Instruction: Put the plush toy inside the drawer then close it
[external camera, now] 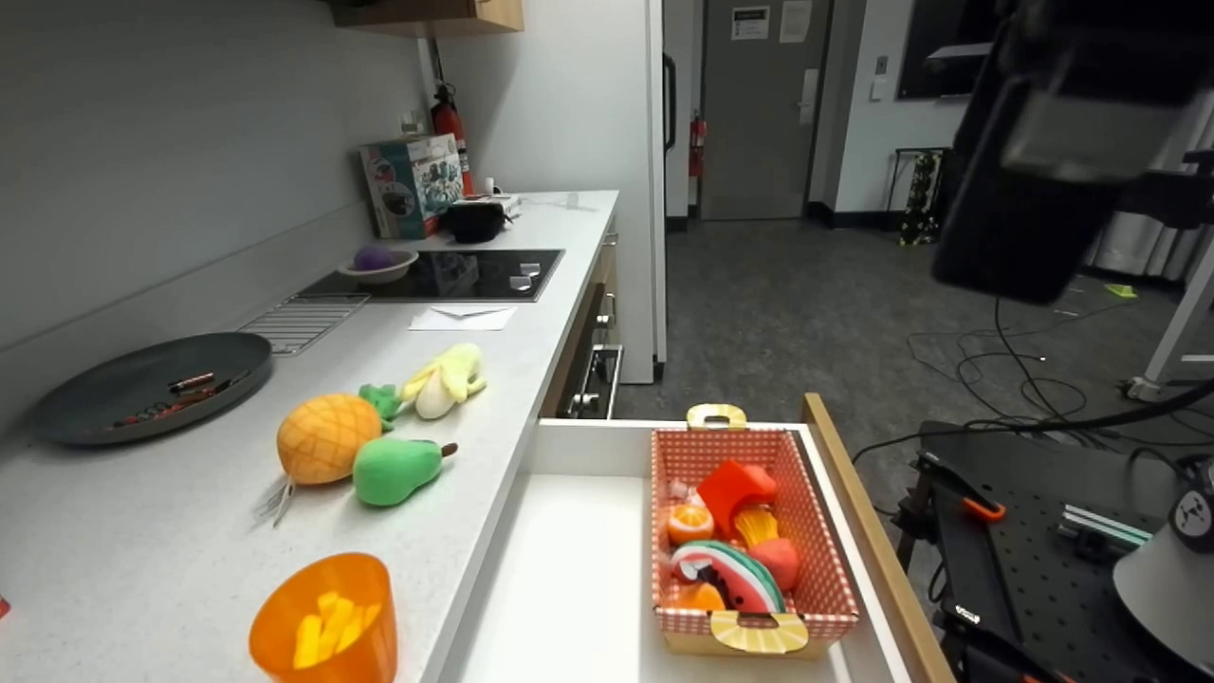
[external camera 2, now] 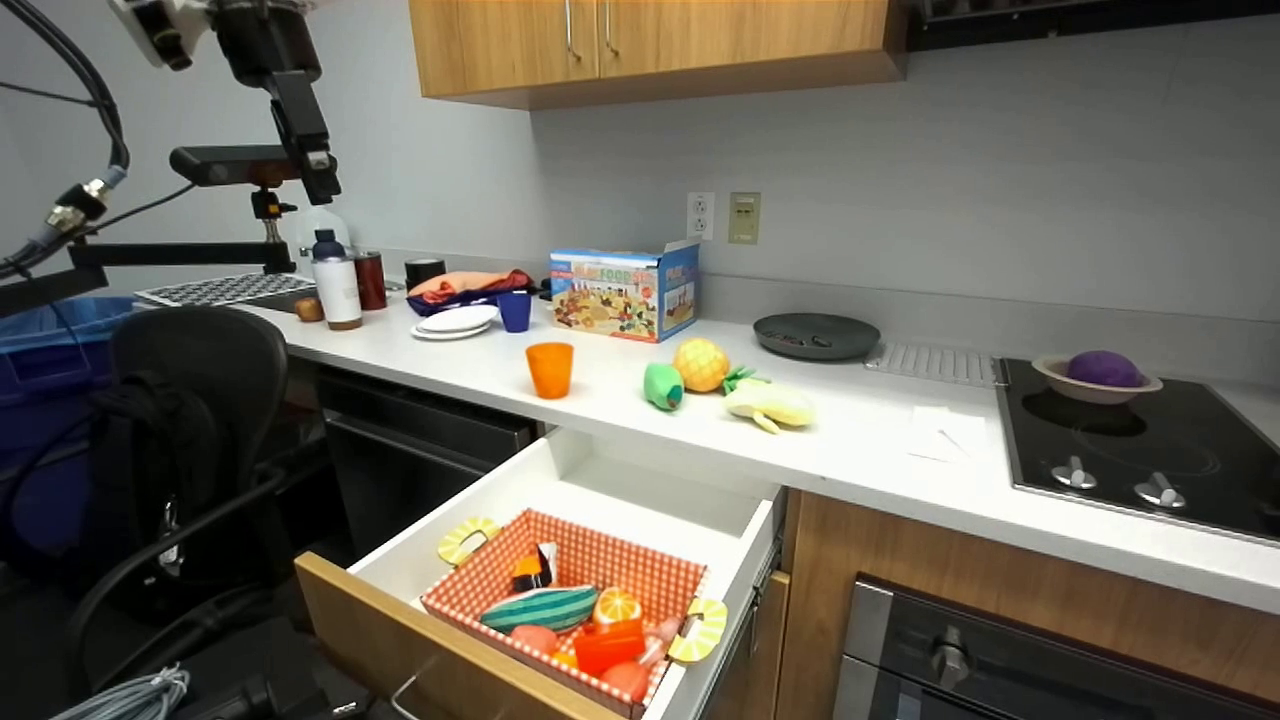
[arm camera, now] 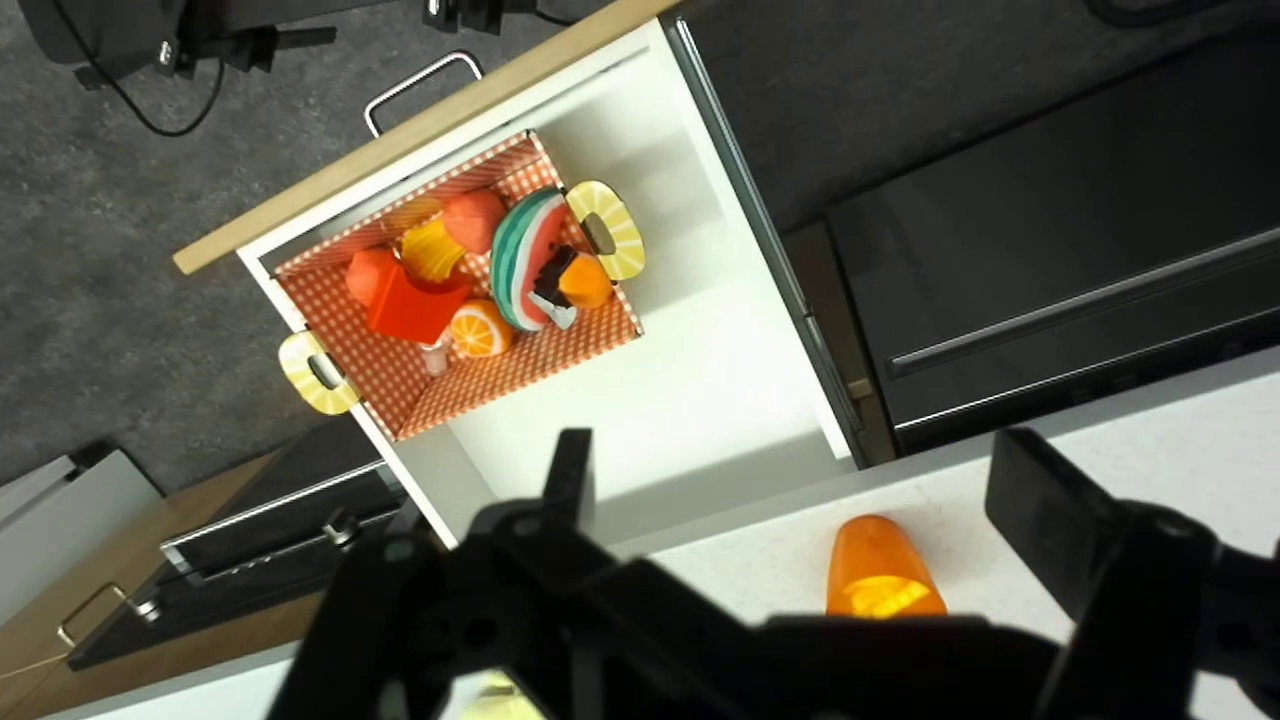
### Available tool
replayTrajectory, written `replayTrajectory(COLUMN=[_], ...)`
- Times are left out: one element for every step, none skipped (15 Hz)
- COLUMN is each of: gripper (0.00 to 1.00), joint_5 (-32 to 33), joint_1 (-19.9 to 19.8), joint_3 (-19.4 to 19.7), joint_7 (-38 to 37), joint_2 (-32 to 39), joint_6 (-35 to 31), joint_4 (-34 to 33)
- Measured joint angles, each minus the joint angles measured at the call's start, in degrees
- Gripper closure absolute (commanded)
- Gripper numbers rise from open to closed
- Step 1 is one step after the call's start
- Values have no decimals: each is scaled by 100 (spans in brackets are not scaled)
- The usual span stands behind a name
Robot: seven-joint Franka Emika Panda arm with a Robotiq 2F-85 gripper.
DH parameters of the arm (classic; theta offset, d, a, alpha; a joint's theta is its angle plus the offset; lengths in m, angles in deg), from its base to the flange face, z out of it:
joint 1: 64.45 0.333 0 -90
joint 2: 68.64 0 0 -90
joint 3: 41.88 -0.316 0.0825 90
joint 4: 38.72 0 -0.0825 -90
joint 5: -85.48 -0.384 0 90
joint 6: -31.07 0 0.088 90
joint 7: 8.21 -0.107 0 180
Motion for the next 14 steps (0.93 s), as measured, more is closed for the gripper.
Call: replayTrajectory(gripper=[0, 0, 0, 0, 0, 0, 0, 0, 0, 0, 0, 0, 0, 0], joint_5=[3, 4, 4, 4, 4, 4, 4, 12, 36, 77, 100, 116, 144, 166], joint_1=[-1, -2, -2, -2, -2, -2, -2, 23, 58, 81, 92, 95, 93, 91], joint_3=[22, 29, 28, 28, 28, 27, 28, 55, 108, 192, 331, 508, 719, 947], joint_7=[0, 0, 0, 0, 0, 0, 0, 7, 20, 61, 160, 321, 519, 778], joint_2=[29, 47, 57, 59, 60, 60, 62, 69, 87, 111, 141, 180, 238, 315], joint_6=[0, 0, 0, 1, 1, 1, 1, 2, 2, 0, -24, -92, -197, -350], joint_4=[-15, -26, -35, -39, -42, -43, -44, -38, -30, -15, 15, 59, 105, 144])
